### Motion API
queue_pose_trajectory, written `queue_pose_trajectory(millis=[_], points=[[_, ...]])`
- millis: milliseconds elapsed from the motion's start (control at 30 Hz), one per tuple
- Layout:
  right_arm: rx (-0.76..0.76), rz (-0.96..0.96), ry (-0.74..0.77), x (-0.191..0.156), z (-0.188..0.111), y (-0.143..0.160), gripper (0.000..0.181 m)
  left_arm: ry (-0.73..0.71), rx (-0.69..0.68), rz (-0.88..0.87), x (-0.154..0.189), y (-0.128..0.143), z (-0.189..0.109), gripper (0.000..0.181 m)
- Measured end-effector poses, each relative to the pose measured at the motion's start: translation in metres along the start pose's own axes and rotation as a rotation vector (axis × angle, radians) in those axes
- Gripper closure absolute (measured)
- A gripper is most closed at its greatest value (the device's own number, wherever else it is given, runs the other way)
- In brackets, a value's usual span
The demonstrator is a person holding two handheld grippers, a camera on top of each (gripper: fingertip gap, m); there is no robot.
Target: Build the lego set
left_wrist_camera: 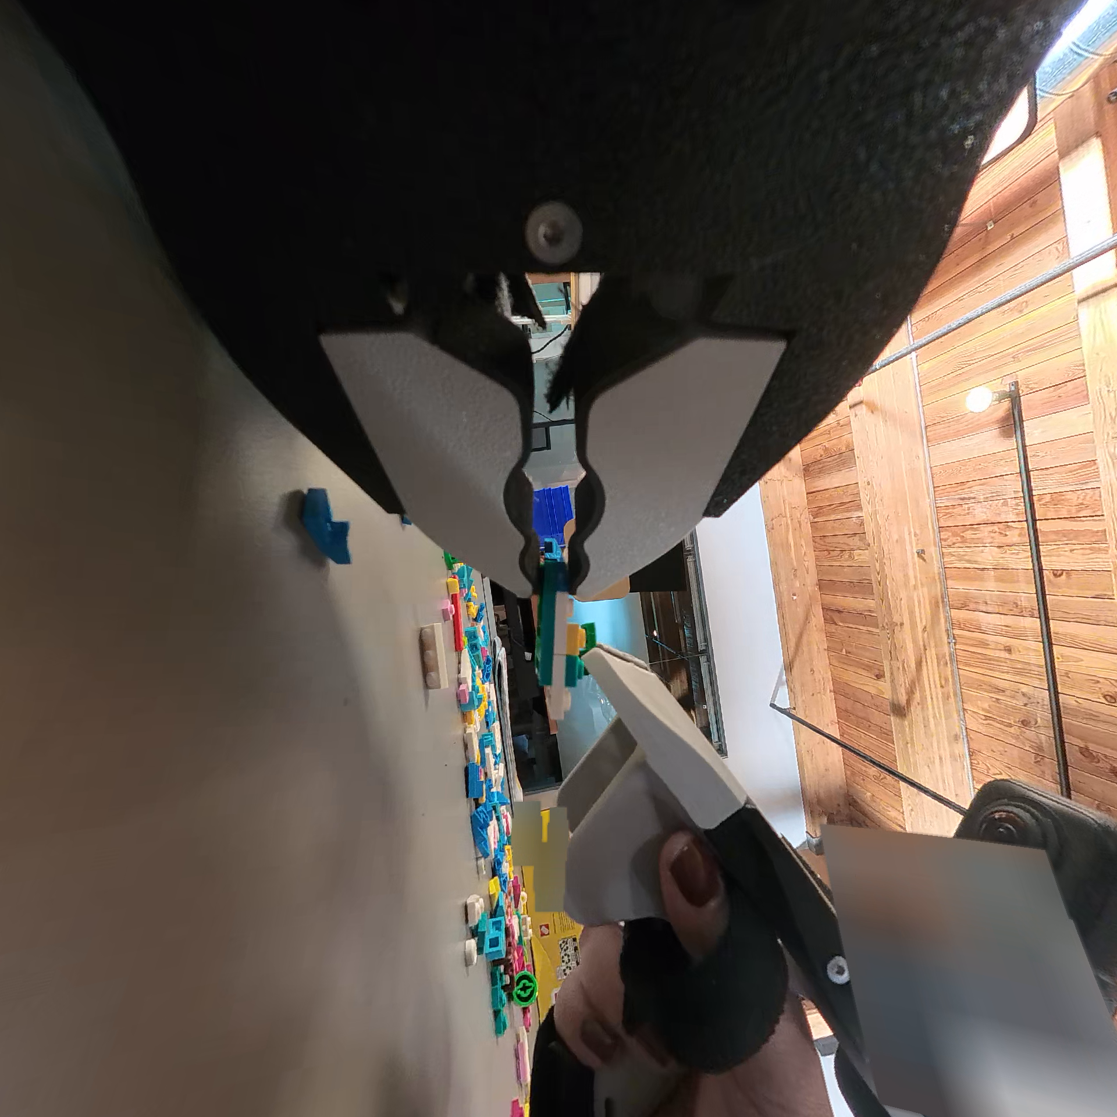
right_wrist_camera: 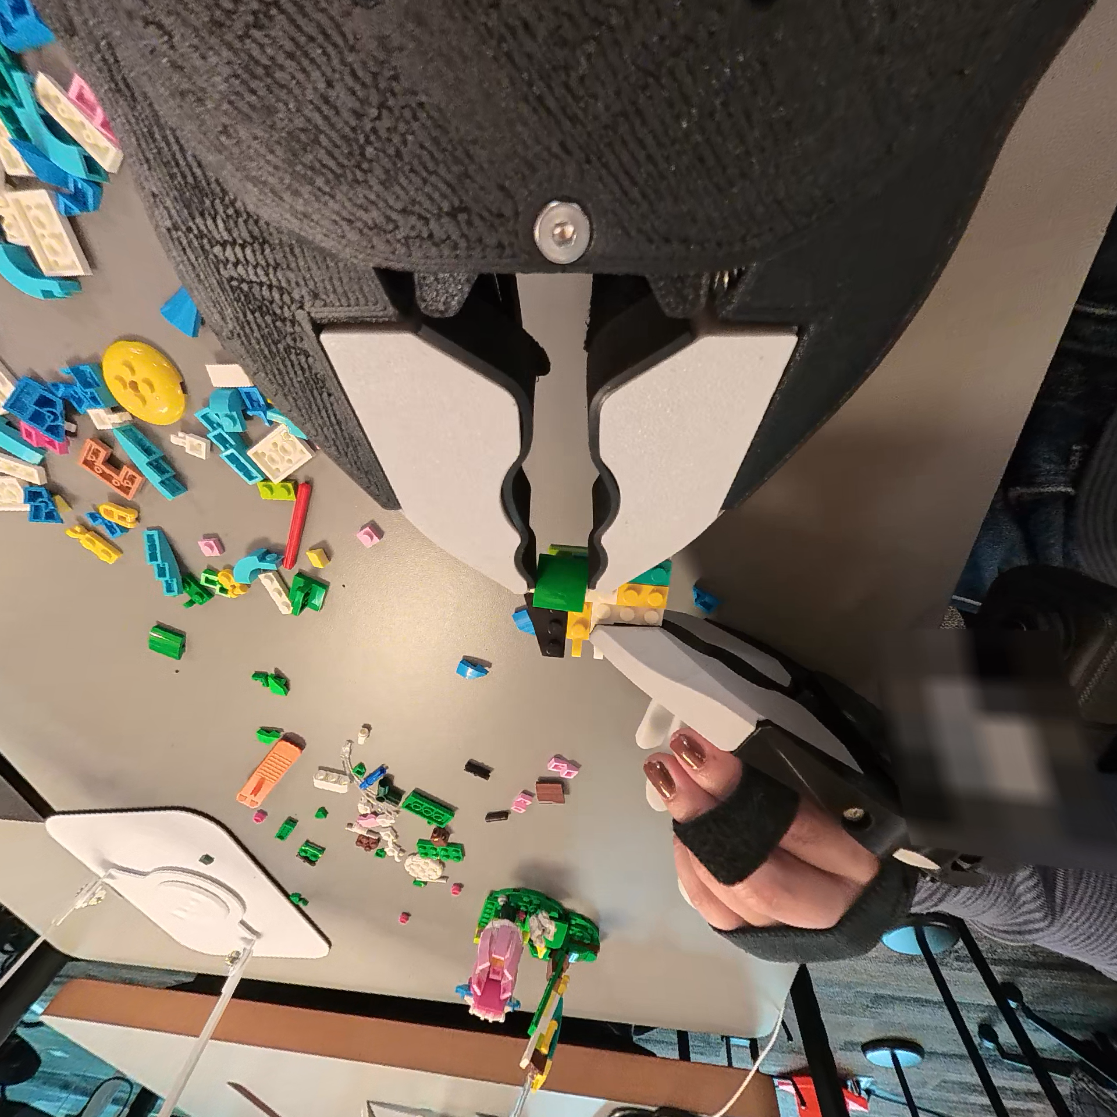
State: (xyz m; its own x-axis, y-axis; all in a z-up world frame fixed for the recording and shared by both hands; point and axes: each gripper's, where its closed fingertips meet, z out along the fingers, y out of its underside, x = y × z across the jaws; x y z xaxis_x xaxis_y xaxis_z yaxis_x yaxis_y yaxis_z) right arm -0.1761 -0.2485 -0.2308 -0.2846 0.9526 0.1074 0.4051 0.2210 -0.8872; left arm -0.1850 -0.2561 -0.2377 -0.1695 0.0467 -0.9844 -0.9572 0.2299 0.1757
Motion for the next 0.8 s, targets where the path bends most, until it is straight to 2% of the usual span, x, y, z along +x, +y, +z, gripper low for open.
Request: queue_pose_trajectory(millis=[400, 633, 800], points=[[-0.003, 0.005, 0.031, 0.006, -0.002, 0.001, 0.167, 0.001, -0.002, 0.001, 0.0, 0.0, 0.0, 0.174], [0.028, 0.147, 0.115, 0.03, -0.014, 0.003, 0.167, -0.003, 0.0, -0.001, 0.0, 0.0, 0.0, 0.174], [0.052, 0.175, 0.084, 0.03, -0.016, 0.003, 0.167, -0.018, 0.015, -0.003, -0.003, -0.003, -0.002, 0.174]])
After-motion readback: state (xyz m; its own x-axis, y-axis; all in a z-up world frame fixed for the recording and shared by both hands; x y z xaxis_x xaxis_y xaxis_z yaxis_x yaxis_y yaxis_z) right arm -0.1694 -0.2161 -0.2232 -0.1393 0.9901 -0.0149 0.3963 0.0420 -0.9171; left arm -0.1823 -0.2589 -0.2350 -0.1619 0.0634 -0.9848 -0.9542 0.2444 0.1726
